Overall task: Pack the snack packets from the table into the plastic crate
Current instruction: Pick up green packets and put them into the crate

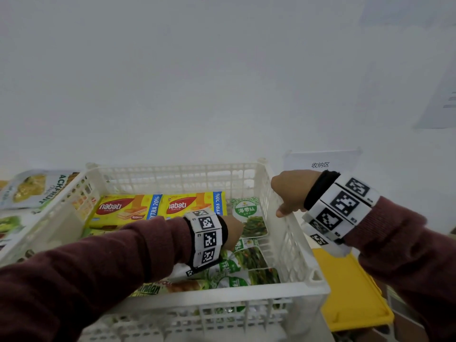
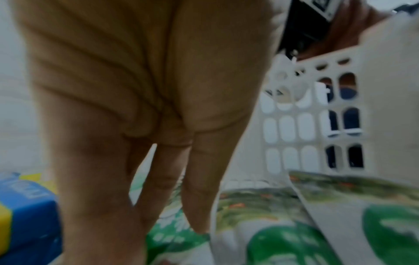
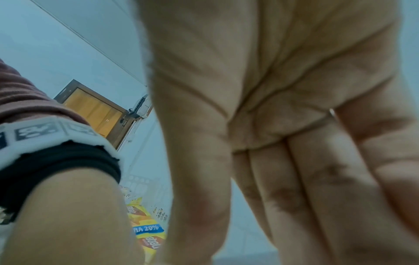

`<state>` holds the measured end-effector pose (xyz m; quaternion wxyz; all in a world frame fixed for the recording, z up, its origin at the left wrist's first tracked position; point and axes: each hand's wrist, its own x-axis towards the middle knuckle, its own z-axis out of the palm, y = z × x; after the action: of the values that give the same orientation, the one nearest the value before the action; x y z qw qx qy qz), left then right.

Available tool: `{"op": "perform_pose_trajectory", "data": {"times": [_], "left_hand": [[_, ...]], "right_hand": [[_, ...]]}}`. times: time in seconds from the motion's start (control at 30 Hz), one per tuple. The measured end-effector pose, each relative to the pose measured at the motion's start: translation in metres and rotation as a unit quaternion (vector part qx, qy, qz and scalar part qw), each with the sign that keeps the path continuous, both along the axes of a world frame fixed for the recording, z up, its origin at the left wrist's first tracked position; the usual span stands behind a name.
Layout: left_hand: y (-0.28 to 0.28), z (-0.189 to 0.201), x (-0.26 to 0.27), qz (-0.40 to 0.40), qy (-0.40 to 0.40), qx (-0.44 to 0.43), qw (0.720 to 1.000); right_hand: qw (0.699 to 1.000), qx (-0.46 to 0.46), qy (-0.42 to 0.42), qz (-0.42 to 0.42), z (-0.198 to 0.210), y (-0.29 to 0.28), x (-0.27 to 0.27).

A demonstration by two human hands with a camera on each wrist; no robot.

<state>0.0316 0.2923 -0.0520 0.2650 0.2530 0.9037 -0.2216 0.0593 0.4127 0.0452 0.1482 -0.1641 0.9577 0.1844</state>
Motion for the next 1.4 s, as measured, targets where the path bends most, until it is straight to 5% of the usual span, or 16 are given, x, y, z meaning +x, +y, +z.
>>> {"op": "perform_pose_trajectory", "data": {"times": [0.23,0.5,0.9,1.03,1.13,1.4], "left_hand": [[0.002,-0.012,0.009,-0.052,0.011,-0.025,0.998],[-0.013,-0.01,-0.009,0.093,0.059,0.129,0.986],[-0.008,-0.011,-0.01,0.11,0.075,0.2,0.971],[-0.014,-0.011,-0.007,0.088,0.024,0.27,0.959],[-0.017,-0.012,-0.004,0.019,-0.056,0.237,0.97],[-0.012,-0.021,-0.009,-0.056,-0.059,0.265,0.961]], "right_hand": [[1.0,0.01,-0.004,-0.013,0.0,-0.002,0.001],[1.0,0.008,0.001,-0.021,-0.001,-0.003,0.0],[1.0,0.01,0.005,-0.021,-0.001,-0.003,-0.001],[1.0,0.006,0.004,-0.023,-0.002,-0.001,-0.001],[1.0,0.003,0.004,-0.023,-0.003,0.0,-0.001],[1.0,0.009,0.007,-0.02,-0.005,0.0,-0.004]]}}
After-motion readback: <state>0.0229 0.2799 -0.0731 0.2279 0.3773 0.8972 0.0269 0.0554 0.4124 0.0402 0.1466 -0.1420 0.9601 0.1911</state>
